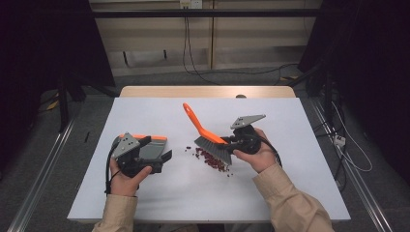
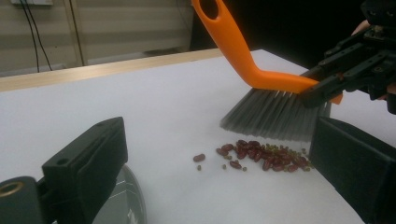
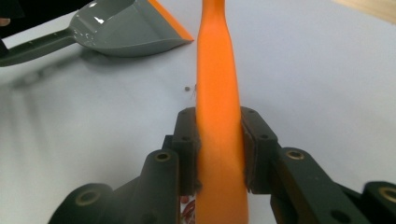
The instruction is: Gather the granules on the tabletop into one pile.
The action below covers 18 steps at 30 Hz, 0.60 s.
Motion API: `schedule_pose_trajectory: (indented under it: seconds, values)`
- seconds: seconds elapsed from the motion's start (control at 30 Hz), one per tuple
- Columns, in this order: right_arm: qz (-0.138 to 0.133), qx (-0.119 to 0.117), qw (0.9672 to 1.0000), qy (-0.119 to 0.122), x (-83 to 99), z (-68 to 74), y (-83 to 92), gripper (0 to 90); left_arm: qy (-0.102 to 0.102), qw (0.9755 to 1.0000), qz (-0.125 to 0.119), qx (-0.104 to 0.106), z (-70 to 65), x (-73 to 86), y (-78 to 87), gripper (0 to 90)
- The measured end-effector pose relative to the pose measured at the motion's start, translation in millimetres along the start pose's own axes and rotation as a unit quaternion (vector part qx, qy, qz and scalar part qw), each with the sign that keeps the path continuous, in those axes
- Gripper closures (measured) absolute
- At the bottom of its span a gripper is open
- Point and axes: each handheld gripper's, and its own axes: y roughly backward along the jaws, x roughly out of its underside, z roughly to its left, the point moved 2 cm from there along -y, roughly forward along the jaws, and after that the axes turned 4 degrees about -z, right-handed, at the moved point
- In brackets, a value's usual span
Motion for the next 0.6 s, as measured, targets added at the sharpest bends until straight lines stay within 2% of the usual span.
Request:
schedule_pose_trajectory:
  seconds: [0.07, 0.23, 0.43, 0.6]
  values:
    - [-0.004, 0.003, 0.9998, 0.019, -3.0, -3.4, -1.6, 71.3, 0.001, 1.0, 0.001, -0.001, 0.5, 0.5, 0.0, 4.6]
    - [-0.014, -0.009, 0.9981, 0.06, -10.6, -16.3, -11.3, 71.3, 0.002, 1.0, 0.004, 0.0, 1.6, 1.4, -0.2, 4.6]
    - [-0.005, -0.021, 0.9959, 0.088, -12.7, -22.0, -25.6, 71.3, 0.005, 1.0, 0.007, -0.002, 3.0, 2.8, -0.8, 4.6]
    - [-0.003, -0.03, 0.9954, 0.091, -14.0, -25.7, -31.9, 71.3, 0.007, 0.9999, 0.008, -0.003, 3.3, 3.9, -1.5, 4.6]
